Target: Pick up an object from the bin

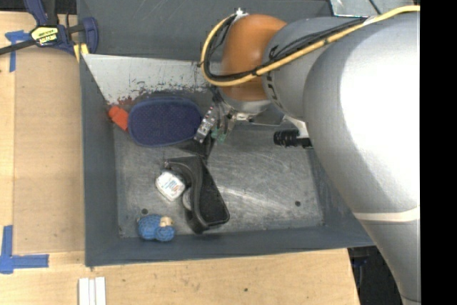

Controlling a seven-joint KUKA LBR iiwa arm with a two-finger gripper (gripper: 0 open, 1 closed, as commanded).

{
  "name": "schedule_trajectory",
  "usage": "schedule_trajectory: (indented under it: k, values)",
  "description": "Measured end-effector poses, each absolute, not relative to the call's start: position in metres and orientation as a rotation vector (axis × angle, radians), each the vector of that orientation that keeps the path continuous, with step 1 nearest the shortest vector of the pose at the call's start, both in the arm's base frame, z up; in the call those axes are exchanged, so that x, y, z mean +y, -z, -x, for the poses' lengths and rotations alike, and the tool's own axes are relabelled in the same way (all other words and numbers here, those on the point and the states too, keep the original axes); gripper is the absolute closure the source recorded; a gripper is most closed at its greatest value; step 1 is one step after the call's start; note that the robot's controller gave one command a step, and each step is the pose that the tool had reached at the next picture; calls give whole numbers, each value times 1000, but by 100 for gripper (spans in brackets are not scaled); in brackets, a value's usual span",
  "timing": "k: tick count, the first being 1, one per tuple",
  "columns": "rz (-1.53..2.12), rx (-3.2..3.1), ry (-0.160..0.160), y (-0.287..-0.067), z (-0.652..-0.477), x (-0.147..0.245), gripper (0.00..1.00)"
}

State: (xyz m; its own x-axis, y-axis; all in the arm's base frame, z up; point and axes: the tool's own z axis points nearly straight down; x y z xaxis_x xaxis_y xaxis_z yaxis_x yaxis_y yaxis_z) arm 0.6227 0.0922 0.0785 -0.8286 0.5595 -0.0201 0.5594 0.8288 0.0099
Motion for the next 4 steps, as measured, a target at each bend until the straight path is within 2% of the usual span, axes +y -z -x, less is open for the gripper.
schedule_trajectory:
  k: [1, 2, 3, 4]
  values:
    - [-913, 3000, -2, -93, -624, 92, 100]
    - [-909, 3001, -2, -123, -626, 91, 100]
    - [-904, 3001, -4, -168, -628, 90, 100]
    - [-900, 3004, -2, -184, -629, 90, 100]
